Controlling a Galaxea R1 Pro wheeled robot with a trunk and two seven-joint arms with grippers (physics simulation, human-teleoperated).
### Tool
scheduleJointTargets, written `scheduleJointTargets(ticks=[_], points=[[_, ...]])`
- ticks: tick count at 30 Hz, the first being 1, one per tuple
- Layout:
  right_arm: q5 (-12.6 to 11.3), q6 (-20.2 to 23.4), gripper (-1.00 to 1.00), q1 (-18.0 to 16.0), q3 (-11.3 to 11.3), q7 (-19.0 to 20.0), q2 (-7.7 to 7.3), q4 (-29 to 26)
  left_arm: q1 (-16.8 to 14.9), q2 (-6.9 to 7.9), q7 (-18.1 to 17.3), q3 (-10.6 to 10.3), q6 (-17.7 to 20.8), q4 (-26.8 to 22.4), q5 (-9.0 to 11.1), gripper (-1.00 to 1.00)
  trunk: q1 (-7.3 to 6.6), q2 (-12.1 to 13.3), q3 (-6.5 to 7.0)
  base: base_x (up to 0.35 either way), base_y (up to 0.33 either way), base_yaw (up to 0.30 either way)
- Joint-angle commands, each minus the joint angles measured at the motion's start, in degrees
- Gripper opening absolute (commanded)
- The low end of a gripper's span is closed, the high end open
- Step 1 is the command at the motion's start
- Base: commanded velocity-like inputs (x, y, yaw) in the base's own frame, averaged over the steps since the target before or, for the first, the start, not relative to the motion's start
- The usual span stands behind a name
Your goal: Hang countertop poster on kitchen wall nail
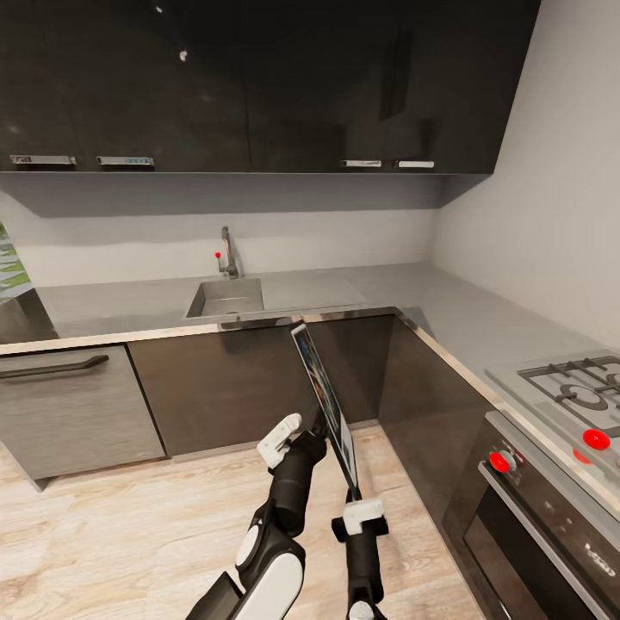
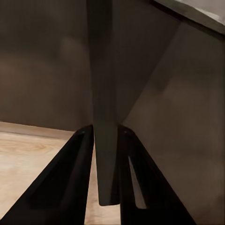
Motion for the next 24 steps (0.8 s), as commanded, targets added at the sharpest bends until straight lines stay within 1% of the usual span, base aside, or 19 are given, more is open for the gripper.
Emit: scheduleJointTargets(ticks=[1, 2, 4, 5, 6, 8, 11, 15, 16, 18, 19, 20, 21, 24], points=[[-0.2, 0.0, -1.0, -0.5, 0.1, 0.0, 0.0, 0.6, -0.1, 0.07, 0.2, -0.1, -0.4, 0.0, 0.5, 1.0, 0.0, 0.0, -0.06, 0.0, 0.0, 0.0], [-0.6, 0.0, -1.0, -1.0, 0.1, 0.3, -0.01, 1.1, -0.1, 0.11, 0.2, -0.1, -0.4, -0.1, 0.5, 1.0, 0.0, 0.0, -0.06, 0.0, 0.0, 0.0], [-2.1, 0.0, -1.0, -2.5, 0.1, 1.0, -0.01, 2.8, 0.0, 0.19, 0.2, -0.1, -0.4, -0.1, 0.5, 1.0, 0.0, 0.0, -0.06, 0.0, 0.0, 0.0], [-3.3, 0.0, -1.0, -3.3, 0.1, 1.3, -0.06, 3.9, 0.0, 0.22, 0.1, -0.3, -0.4, -0.1, 0.5, 1.0, 0.0, 0.0, -0.06, 0.0, 0.0, 0.0], [-4.5, 0.0, -1.0, -4.2, 0.1, 1.7, -0.11, 4.6, 0.0, 0.23, 0.1, -0.7, -0.4, -0.1, 0.5, 1.0, 0.0, 0.0, -0.06, 0.0, 0.0, 0.0], [-5.6, 0.0, -1.0, -5.3, 0.1, 2.5, -0.15, 5.2, 0.0, 0.29, 0.1, -1.3, -0.4, -0.1, 0.5, 1.0, 0.0, 0.0, -0.06, 0.0, 0.0, 0.0], [-6.3, 0.0, -1.0, -6.0, 0.0, 3.3, -0.17, 5.5, 0.0, 0.37, 0.1, -1.7, -0.4, -0.1, 0.5, 1.0, 0.0, 0.0, -0.06, 0.0, 0.0, 0.0], [-6.7, 0.0, -1.0, -6.5, 0.0, 3.9, -0.29, 5.7, 0.0, 1.45, 0.1, -1.9, -0.4, -0.1, 0.5, 1.0, 0.0, 0.0, -0.06, 0.0, 0.0, 0.0], [-6.8, 0.0, -1.0, -6.6, 0.0, 4.0, -0.47, 5.7, 0.0, 2.33, 0.1, -2.0, -0.4, -0.1, 0.6, 1.0, 0.0, 0.0, -0.06, 0.0, 0.0, 0.0], [-7.0, -0.1, -1.0, -6.7, 0.0, 4.2, -1.19, 5.7, 0.0, 4.56, 0.1, -2.0, -0.4, -0.1, 0.8, 1.0, 0.0, 0.0, -0.06, 0.0, 0.0, 0.0], [-7.1, -0.1, -1.0, -6.7, 0.0, 4.4, -1.54, 5.7, 0.0, 6.5, -0.1, -2.1, -0.4, -0.1, 0.9, 1.0, 0.0, 0.0, -0.06, 0.0, 0.0, 0.0], [-7.1, -0.1, -1.0, -6.8, 0.0, 4.6, -1.64, 5.7, 0.0, 7.19, -0.3, -2.1, -0.4, 0.0, 0.9, 1.0, 0.0, 0.0, -0.06, 0.0, 0.0, 0.0], [-7.1, -0.1, -1.0, -6.8, -0.1, 5.5, -1.78, 5.7, 0.0, 8.65, -1.1, -2.1, -0.4, 0.0, 1.0, 1.0, 0.0, 0.0, -0.06, 0.0, 0.0, 0.0], [-7.1, -0.2, -1.0, -6.8, -0.2, 7.4, -1.93, 5.6, 0.0, 10.97, -3.1, -2.2, -0.4, 0.0, 1.1, 1.0, 0.0, 0.0, -0.06, 0.0, 0.0, 0.0]])
